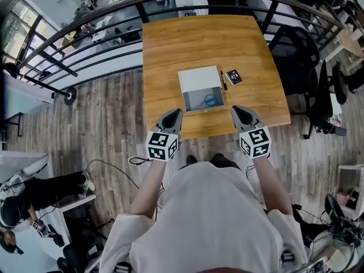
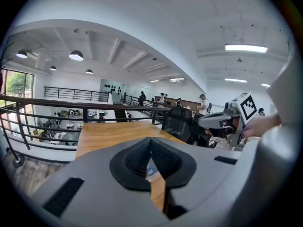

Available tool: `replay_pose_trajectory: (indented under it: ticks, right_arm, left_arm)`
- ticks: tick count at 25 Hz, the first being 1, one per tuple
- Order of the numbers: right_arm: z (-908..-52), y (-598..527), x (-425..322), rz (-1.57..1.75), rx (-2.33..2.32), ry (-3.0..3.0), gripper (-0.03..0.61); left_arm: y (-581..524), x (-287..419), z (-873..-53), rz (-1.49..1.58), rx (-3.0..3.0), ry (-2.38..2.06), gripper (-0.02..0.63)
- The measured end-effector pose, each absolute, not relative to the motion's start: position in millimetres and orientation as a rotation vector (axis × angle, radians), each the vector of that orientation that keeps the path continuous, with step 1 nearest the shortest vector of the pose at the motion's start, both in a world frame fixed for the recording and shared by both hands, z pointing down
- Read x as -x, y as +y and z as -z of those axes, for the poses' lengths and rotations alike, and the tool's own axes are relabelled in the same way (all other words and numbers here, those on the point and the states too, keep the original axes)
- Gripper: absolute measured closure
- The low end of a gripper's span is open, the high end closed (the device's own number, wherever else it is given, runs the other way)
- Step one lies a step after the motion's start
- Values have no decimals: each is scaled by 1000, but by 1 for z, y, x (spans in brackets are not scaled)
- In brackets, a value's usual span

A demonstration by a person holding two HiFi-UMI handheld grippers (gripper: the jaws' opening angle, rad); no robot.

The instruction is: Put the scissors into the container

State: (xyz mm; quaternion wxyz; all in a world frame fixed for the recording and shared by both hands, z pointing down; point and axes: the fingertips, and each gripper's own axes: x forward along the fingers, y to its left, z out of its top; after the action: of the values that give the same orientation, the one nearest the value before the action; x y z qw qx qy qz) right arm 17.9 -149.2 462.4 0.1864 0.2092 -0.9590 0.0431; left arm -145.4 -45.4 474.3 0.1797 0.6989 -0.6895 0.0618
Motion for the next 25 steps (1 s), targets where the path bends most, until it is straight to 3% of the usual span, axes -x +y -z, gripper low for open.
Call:
replay_pose_trajectory:
  ticks: [25]
  right_arm:
    - [-420,-159,-78,-58,-465,-2806,575]
  left_arm:
    - [-20,87,-420,-27,-1877,-2125,620]
